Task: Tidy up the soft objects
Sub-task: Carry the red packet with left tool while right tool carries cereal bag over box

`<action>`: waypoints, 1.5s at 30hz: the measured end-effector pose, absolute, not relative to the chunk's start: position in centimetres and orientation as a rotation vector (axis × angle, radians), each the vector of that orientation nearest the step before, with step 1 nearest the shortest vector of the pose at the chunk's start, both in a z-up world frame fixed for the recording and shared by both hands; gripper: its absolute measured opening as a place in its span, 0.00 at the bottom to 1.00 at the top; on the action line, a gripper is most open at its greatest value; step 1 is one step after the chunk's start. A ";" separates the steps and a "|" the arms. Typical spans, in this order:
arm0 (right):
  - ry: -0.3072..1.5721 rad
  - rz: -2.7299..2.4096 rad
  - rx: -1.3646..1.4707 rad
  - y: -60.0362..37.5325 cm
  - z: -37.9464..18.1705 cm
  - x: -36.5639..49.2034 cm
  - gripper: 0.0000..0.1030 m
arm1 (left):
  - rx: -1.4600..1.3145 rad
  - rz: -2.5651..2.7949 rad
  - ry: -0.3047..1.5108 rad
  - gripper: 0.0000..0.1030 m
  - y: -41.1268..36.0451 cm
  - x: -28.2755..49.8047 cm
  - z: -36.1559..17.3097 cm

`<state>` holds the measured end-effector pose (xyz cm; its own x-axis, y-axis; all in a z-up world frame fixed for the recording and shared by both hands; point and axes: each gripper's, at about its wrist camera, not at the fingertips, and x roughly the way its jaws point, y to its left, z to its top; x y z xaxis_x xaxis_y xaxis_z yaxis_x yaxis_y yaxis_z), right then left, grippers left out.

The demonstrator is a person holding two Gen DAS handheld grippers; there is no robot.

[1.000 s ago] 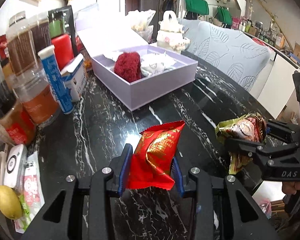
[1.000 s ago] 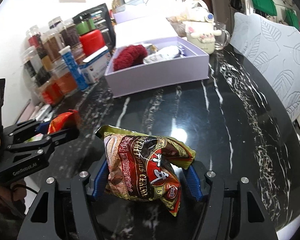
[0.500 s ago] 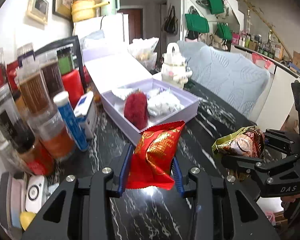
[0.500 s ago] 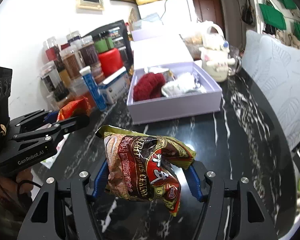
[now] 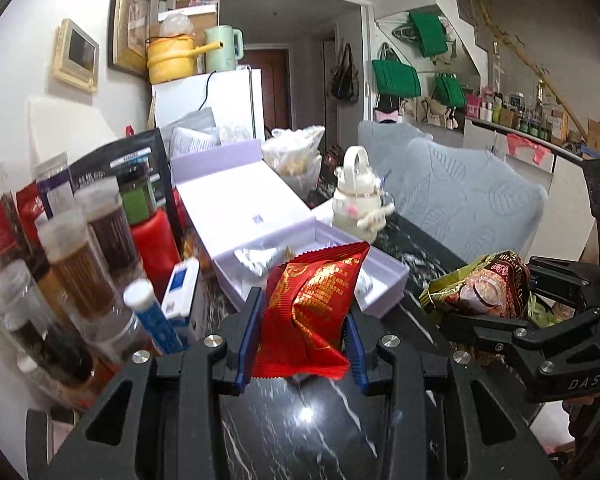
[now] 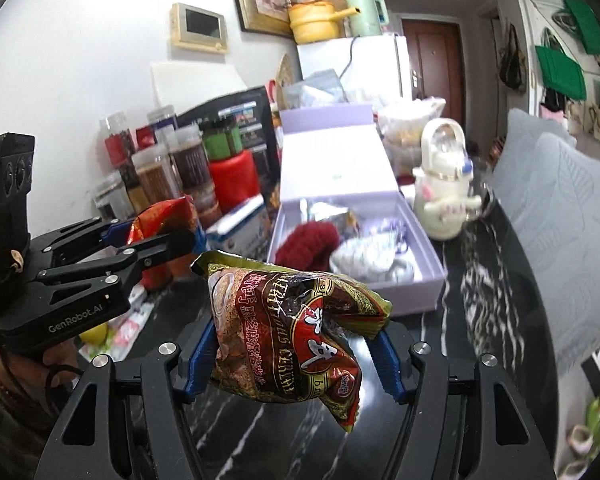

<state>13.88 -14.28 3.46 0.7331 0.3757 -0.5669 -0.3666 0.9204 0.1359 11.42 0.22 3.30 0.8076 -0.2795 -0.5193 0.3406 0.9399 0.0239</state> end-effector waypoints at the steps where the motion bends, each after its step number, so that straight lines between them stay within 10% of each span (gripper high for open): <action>1: 0.620 0.412 0.014 -14.3 3.8 14.2 0.65 | 0.115 -0.330 0.531 0.36 0.2 11.7 3.6; 45: 0.552 0.417 0.033 -16.4 6.6 33.7 0.65 | 0.060 -0.236 0.521 0.36 -1.6 31.6 4.3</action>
<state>33.74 -16.44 6.56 0.7698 0.3935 -0.5026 -0.3761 0.9158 0.1409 31.60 -1.56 4.28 0.8411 -0.2078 -0.4993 0.2385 0.9712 -0.0025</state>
